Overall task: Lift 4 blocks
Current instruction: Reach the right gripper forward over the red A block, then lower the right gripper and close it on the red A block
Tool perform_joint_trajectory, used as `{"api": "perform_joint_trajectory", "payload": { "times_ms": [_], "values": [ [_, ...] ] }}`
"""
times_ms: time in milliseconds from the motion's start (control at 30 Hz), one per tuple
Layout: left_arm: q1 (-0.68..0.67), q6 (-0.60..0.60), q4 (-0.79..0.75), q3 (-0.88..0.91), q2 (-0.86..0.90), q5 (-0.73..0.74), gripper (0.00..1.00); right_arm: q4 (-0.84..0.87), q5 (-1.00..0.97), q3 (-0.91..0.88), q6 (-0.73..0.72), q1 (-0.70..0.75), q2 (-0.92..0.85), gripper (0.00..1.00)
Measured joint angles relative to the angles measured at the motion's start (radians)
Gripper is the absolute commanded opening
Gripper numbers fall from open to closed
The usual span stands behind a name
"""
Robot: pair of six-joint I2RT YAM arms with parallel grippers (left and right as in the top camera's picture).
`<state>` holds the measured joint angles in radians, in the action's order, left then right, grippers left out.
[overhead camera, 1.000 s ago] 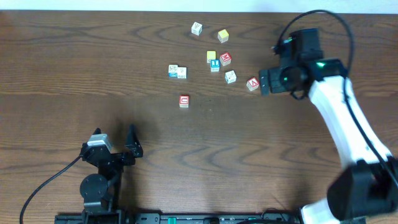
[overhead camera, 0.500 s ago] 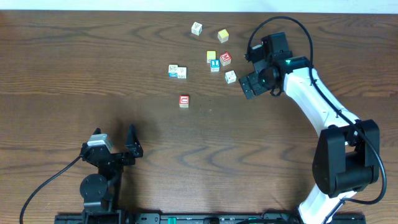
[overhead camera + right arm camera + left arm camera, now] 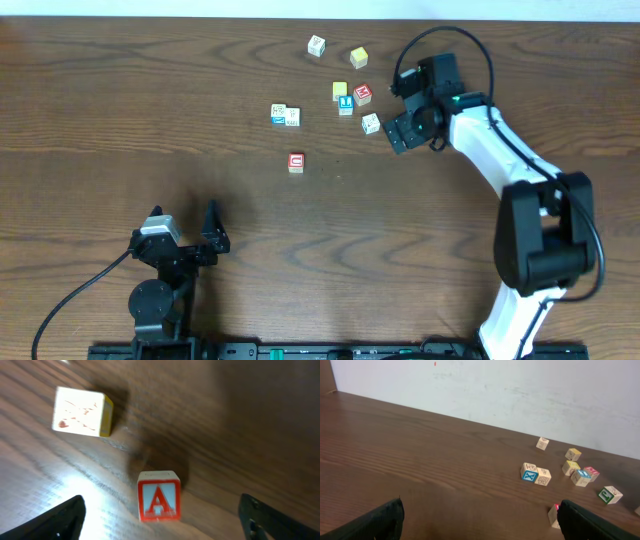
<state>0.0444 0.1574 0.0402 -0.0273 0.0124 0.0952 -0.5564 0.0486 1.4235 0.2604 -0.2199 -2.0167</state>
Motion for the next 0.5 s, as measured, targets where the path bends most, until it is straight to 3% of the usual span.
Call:
{"api": "perform_joint_trajectory", "payload": {
  "times_ms": [100, 500],
  "values": [
    [0.0, 0.0, 0.0, 0.0, 0.0, 0.0, 0.98, -0.001, 0.001, 0.021, 0.004, 0.0, -0.053, 0.75],
    [0.0, 0.0, 0.0, 0.0, 0.0, 0.0, 0.98, 0.014, -0.01, 0.05, -0.034, 0.0, -0.078, 0.47]
  ]
}}
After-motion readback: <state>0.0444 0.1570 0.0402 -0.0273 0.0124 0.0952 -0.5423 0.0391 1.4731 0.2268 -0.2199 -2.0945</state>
